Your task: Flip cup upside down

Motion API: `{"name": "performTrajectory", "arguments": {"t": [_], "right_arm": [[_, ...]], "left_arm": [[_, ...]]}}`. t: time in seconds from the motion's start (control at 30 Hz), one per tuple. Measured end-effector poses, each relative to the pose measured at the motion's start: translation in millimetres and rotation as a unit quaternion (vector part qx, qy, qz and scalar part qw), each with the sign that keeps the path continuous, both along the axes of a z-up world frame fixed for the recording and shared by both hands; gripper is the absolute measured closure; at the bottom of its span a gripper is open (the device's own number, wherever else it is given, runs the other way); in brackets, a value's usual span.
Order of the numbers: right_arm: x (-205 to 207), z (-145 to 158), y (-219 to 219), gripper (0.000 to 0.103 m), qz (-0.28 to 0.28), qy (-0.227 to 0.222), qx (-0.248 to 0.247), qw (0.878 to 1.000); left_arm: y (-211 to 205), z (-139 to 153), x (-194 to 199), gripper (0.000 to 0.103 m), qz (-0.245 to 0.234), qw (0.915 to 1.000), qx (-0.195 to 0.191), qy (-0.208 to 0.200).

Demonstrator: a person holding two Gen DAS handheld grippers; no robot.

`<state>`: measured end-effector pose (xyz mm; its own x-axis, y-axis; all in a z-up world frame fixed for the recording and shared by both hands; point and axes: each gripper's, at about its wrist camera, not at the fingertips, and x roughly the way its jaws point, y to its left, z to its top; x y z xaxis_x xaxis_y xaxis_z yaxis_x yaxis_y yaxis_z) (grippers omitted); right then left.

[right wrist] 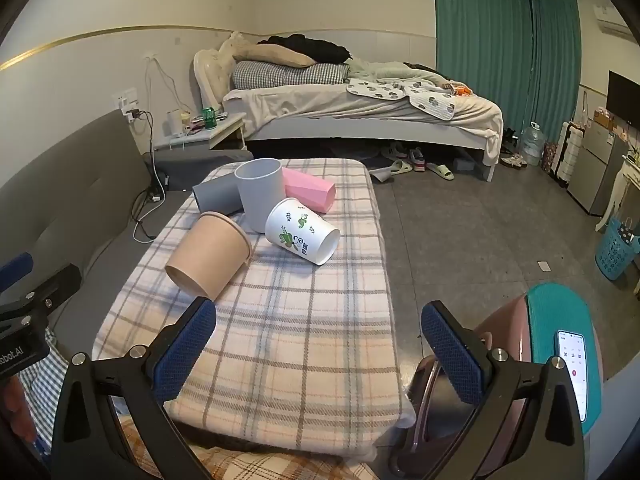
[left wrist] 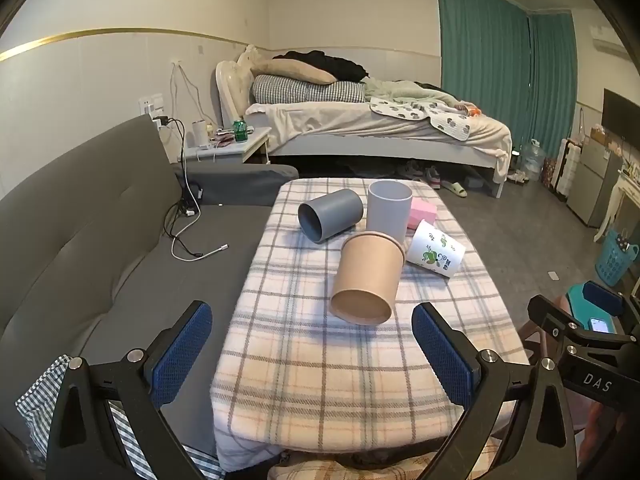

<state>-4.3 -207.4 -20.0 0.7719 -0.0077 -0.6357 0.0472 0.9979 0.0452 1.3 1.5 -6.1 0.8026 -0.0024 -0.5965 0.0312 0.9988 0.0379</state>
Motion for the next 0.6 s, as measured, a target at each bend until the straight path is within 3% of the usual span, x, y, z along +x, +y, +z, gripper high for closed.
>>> {"name": "performTrajectory", "arguments": {"t": [0.6], "right_arm": [[3.1, -0.4, 2.2, 0.0, 0.005, 0.0, 0.0, 1.0]], "left_arm": [[-0.9, -1.9, -1.1, 0.0, 0.0, 1.0, 0.0, 0.002]]}}
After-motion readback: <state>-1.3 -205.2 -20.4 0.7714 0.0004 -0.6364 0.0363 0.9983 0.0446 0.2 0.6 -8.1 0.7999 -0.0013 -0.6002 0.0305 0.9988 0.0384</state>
